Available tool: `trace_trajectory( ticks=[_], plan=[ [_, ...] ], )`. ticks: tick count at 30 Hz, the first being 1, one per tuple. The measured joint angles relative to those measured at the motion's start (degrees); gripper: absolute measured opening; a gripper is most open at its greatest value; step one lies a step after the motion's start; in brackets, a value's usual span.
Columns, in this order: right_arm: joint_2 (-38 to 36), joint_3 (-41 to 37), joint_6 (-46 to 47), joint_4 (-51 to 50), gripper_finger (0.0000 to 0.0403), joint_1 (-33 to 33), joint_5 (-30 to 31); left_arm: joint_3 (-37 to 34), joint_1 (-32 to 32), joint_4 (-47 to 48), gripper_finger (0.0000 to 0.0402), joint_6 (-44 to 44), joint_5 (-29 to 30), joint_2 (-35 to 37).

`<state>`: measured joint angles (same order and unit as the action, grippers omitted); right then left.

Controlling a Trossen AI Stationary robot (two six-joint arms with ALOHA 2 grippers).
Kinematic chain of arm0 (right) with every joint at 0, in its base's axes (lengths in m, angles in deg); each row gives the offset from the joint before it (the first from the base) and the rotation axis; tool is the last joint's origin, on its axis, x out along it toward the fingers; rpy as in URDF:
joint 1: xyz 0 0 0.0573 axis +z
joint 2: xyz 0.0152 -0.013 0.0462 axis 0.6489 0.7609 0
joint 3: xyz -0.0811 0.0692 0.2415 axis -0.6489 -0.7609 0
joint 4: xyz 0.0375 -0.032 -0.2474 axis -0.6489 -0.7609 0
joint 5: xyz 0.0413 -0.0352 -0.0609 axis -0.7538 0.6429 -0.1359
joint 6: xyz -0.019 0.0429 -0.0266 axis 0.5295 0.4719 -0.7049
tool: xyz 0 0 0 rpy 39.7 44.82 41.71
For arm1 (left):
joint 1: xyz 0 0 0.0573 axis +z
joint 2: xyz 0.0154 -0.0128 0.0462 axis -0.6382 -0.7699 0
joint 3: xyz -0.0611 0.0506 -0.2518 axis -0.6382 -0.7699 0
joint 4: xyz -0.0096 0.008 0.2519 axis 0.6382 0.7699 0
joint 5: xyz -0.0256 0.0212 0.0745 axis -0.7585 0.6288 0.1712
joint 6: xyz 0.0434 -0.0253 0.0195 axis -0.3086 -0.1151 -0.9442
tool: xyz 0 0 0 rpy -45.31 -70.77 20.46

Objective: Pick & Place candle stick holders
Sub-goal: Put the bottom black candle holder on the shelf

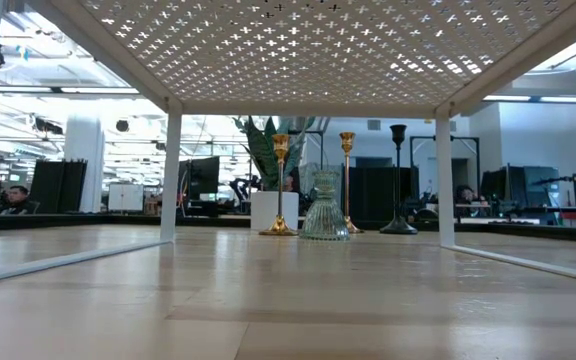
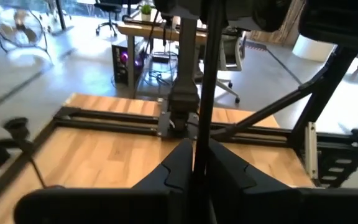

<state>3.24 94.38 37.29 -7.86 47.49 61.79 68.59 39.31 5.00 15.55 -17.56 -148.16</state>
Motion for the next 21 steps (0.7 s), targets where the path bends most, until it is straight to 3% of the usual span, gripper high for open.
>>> trace_trajectory(
  ticks=[5, 9, 16, 21],
  plan=[
    [-0.87, 0.09, -1.73, -1.35, 0.0019, 3.15, 7.02, -1.31, 0.48, 3.51, 0.0044, -1.89, 0.44, 4.11],
    [-1.27, 0.46, -2.78, -0.81, 0.0019, 4.27, 8.81, -1.61, 0.48, 3.71, 0.0044, -2.34, 0.48, 7.26],
    [-1.12, 0.26, -1.52, -1.73, 0.0019, 4.3, 8.35, -1.56, 0.45, 6.16, 0.0045, -4.42, 1.25, 10.0],
    [-0.9, 0.26, 1.04, -3.76, 0.0019, 5.54, 5.24, -1.45, 0.66, 7.66, 0.0069, -12.18, 8.94, 11.75]
  ],
)
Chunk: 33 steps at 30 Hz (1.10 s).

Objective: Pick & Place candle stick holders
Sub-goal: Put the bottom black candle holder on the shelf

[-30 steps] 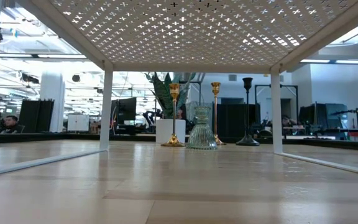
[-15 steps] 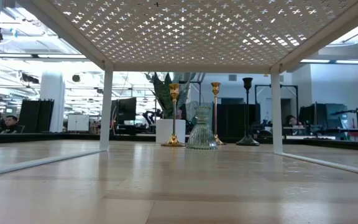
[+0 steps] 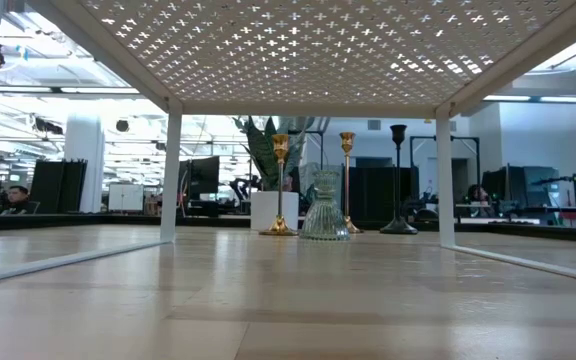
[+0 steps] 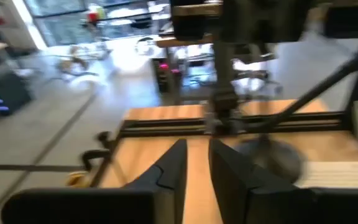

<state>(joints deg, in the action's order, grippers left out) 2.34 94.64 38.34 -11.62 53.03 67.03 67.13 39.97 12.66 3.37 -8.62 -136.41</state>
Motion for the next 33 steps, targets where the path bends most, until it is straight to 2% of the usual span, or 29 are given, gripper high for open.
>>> trace_trajectory(
  ticks=[4, 9, 13, 19, 22, 28, 33],
  plan=[
    [0.04, 0.0, 3.11, -2.02, 0.0019, 1.65, -0.03, -0.07, 1.58, 0.62, 0.0113, -0.7, 4.27, 0.78],
    [0.07, 0.0, 5.64, -2.47, 0.0019, 4.72, 0.01, -0.02, 3.63, 0.48, 0.0175, -0.7, 4.53, 1.24],
    [2.31, -0.05, 7.01, -1.97, 0.0019, 7.25, 1.9, -0.02, 4.64, 0.44, 0.0207, -0.63, 4.47, 1.22],
    [8.73, 4.37, 7.04, -1.7, 0.0019, 9.71, 3.5, -0.02, 4.79, 0.42, 0.0218, -0.51, 4.58, 1.25],
    [11.82, 8.18, 7.07, -2.89, 0.0019, 10.38, 3.68, -0.02, 4.73, 0.39, 0.0218, -0.69, 7.69, 1.71],
    [18.18, 15.81, 11.47, -12.02, 0.0019, 13.33, 9.62, 0.0, 4.79, 1.05, 0.0218, -4.69, 17.1, 5.11],
    [21.82, 18.18, 13.95, -11.31, 0.0019, 16.37, 13.82, 0.07, 4.76, 1.13, 0.0218, -4.79, 18.59, 8.83]
  ],
)
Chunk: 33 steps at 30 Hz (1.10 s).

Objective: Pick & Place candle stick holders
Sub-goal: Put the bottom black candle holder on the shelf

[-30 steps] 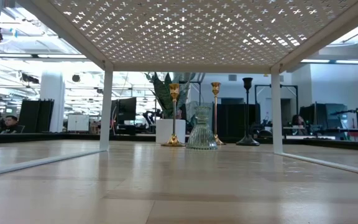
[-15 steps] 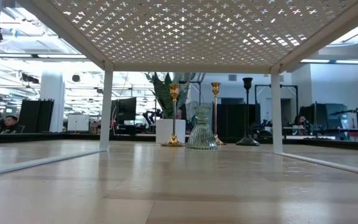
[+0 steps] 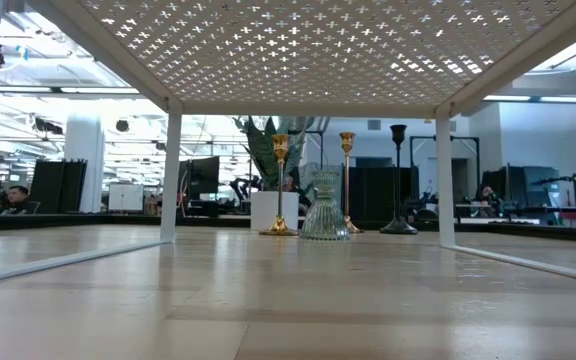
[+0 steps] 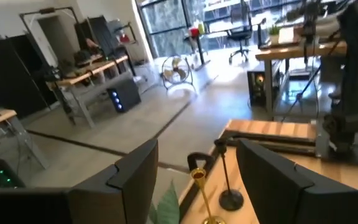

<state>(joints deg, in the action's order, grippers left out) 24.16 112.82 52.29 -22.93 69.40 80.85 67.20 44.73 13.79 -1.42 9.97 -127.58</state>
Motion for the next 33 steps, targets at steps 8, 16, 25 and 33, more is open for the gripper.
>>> trace_trajectory(
  ticks=[8, 16, 25, 33],
  plan=[
    [3.46, 0.07, 2.9, 2.84, 0.0019, 4.16, 8.74, 0.0, -0.01, -0.08, 0.0218, 0.01, 0.04, 3.84],
    [6.07, -0.59, 7.85, 2.57, 0.0019, 7.5, 16.02, 0.0, -0.03, -0.06, 0.0218, 0.02, 0.0, 4.39],
    [8.15, -0.54, 13.4, -0.08, 0.0019, 9.26, 21.97, 0.0, -0.03, 0.09, 0.0218, 0.02, 0.0, 4.37],
    [8.37, -0.54, 20.15, -5.84, 0.0019, 9.34, 22.56, 0.0, -0.01, 0.14, 0.0218, 0.02, 0.0, 4.37]
  ],
)
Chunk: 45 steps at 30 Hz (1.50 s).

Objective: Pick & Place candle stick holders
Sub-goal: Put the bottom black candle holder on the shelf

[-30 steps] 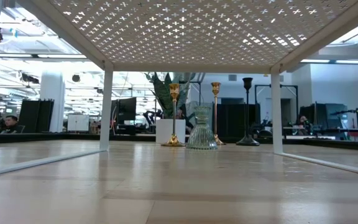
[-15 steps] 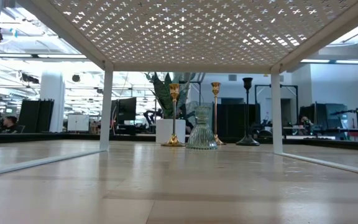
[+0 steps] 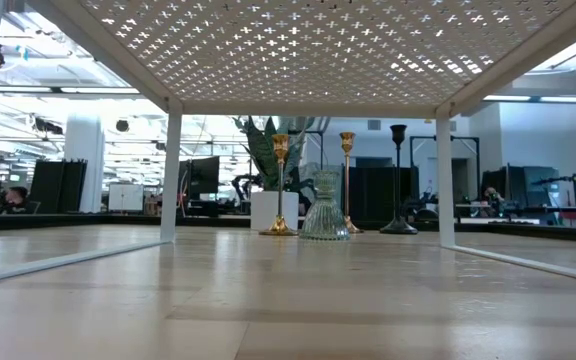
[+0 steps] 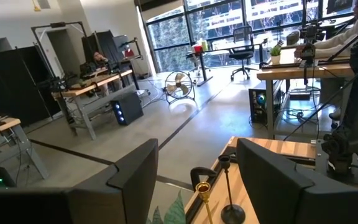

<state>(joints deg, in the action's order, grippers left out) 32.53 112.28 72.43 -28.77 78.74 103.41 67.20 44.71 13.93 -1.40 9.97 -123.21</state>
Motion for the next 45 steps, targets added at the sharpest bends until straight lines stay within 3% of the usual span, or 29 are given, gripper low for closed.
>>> trace_trajectory(
  ticks=[12, 22, 28, 45],
  plan=[
    [0.03, 0.0, 2.92, -1.06, 0.0019, -1.17, -4.98, -0.02, -0.01, 0.2, 0.0218, 0.0, -0.02, -0.04],
    [0.11, 0.0, 1.55, -2.98, 0.0019, -2.57, -5.15, -0.02, 0.01, 0.42, 0.0218, 0.0, -0.02, -0.04],
    [0.11, 0.0, 1.39, -3.01, 0.0019, -4.15, -9.27, -0.04, -0.01, 0.84, 0.0218, 0.02, -0.02, -0.04],
    [0.11, 0.0, 1.36, -3.27, 0.005, -4.61, -12.25, -0.08, 0.01, 1.64, 0.0218, 0.22, -0.02, -3.2]
  ],
)
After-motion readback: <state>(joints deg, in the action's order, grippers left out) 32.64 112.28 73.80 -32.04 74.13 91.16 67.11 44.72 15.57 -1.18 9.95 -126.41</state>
